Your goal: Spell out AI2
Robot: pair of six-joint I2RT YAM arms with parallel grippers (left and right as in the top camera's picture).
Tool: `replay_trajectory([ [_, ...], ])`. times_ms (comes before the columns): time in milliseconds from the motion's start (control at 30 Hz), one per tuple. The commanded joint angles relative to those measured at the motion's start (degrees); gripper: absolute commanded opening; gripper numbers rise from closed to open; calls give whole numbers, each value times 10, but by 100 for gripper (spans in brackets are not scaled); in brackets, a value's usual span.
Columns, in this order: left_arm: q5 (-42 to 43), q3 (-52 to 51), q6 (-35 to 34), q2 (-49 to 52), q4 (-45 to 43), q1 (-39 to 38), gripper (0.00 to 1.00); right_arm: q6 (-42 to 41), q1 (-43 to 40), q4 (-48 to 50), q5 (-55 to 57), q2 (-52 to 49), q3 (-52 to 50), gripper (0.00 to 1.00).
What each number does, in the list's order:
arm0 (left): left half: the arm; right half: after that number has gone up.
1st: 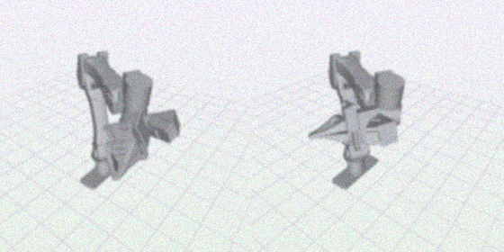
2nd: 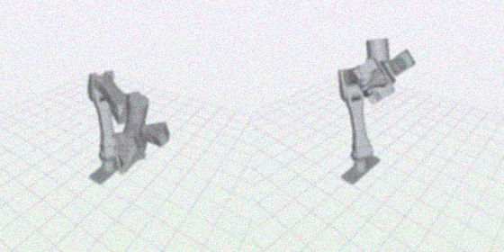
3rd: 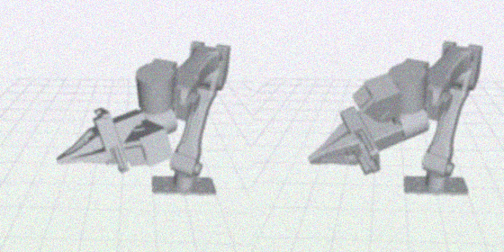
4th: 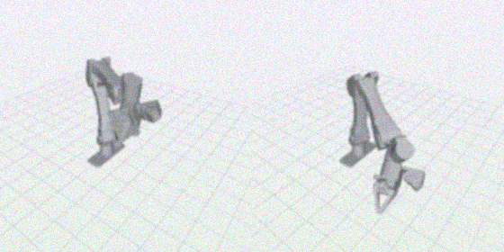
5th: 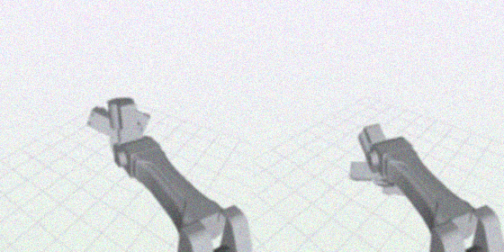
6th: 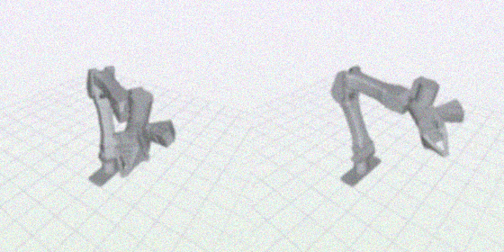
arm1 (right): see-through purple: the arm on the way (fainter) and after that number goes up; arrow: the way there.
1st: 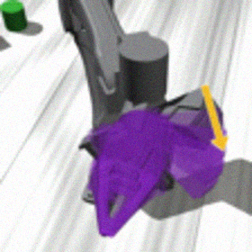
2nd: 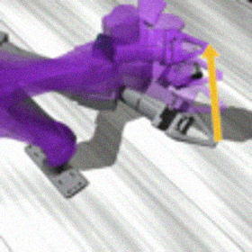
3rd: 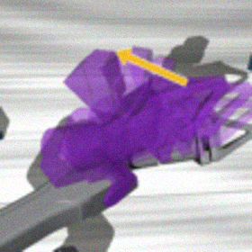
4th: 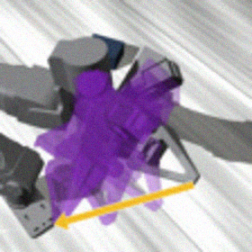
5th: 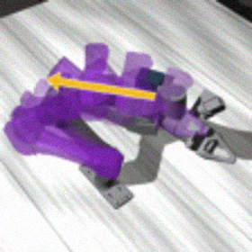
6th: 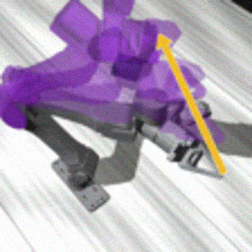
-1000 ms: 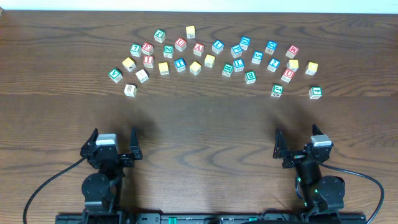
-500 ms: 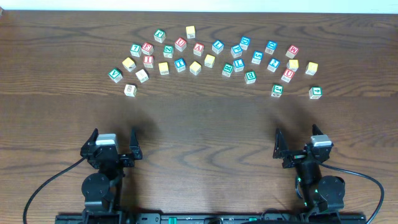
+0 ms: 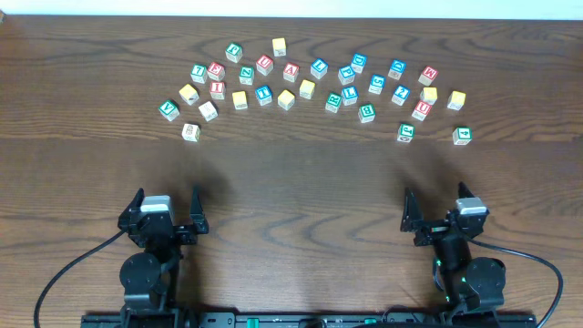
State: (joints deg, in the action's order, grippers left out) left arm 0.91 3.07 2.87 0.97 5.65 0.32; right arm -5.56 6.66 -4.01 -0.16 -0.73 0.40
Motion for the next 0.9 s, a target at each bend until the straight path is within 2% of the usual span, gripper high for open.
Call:
replay_trajectory([
  [0,-7,-19,5,1,2,3,98,5,-2,0,24,3,-1,99],
  [867,-7,-3,5,1,0,3,98,5,-2,25,37,3,-1,99],
])
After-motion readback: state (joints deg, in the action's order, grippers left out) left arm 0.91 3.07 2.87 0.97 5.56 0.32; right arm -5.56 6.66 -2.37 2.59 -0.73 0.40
